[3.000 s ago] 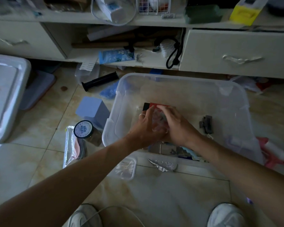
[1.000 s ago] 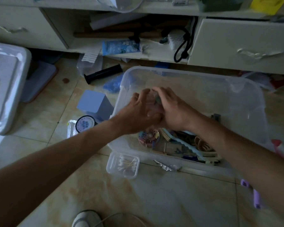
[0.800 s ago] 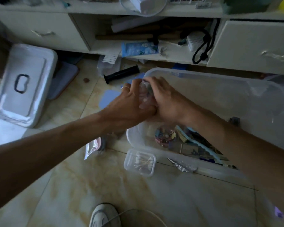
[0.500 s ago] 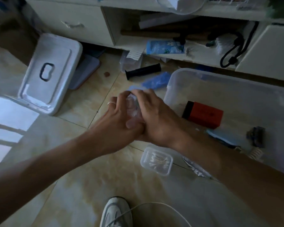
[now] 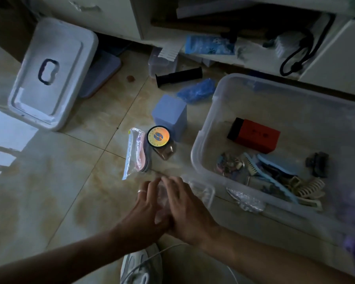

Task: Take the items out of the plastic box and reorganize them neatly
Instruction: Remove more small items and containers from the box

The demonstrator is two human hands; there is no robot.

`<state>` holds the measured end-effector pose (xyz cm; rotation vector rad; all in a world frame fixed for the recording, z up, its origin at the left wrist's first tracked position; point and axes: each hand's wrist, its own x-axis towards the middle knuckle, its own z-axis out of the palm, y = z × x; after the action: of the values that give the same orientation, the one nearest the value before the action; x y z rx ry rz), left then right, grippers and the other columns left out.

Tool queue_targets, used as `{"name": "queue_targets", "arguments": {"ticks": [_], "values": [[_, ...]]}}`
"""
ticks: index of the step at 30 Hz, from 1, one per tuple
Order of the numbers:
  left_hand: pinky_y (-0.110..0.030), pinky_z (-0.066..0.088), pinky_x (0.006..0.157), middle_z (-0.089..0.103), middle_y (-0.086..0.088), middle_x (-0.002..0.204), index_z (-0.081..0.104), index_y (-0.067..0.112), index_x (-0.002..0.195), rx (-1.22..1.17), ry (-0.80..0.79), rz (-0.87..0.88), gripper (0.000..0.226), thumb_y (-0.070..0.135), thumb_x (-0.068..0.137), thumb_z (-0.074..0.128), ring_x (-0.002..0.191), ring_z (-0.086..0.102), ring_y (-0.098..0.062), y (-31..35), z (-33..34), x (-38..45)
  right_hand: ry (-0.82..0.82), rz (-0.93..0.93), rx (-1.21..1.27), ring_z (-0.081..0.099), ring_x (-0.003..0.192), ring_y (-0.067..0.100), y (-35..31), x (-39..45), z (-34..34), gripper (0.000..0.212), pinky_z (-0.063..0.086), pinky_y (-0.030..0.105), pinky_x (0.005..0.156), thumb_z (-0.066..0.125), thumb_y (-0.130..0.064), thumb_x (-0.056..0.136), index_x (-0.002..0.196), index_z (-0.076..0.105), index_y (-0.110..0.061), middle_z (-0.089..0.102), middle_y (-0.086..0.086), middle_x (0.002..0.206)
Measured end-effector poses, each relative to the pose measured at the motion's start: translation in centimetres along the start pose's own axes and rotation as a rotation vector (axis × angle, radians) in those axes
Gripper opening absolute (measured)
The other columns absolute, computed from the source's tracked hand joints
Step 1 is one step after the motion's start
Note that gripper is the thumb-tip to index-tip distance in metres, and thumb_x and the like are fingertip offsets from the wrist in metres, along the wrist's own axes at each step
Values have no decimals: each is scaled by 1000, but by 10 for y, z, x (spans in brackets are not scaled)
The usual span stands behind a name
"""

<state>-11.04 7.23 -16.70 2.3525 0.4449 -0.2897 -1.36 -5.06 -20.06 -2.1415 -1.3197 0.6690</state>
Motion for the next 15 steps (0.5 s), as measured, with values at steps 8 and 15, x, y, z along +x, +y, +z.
{"name": "queue_targets", "arguments": {"ticks": [8,15], "values": [[-42,59,77,43,-19,138,-1,33,148,174,-34,295,114,44,68,80,107,64,-35,72,86,4,71,154,-36,33,142,20,64,-111,-20,97,42,28,109,60,-51,76,156,21,-12,26,5,155],[-47,55,84,36,-17,141,-12,30,140,248,-179,342,100,51,79,65,118,52,-35,107,150,28,79,303,-105,32,144,23,119,-169,-1,97,40,25,112,60,-47,78,157,18,-9,23,11,158]]}}
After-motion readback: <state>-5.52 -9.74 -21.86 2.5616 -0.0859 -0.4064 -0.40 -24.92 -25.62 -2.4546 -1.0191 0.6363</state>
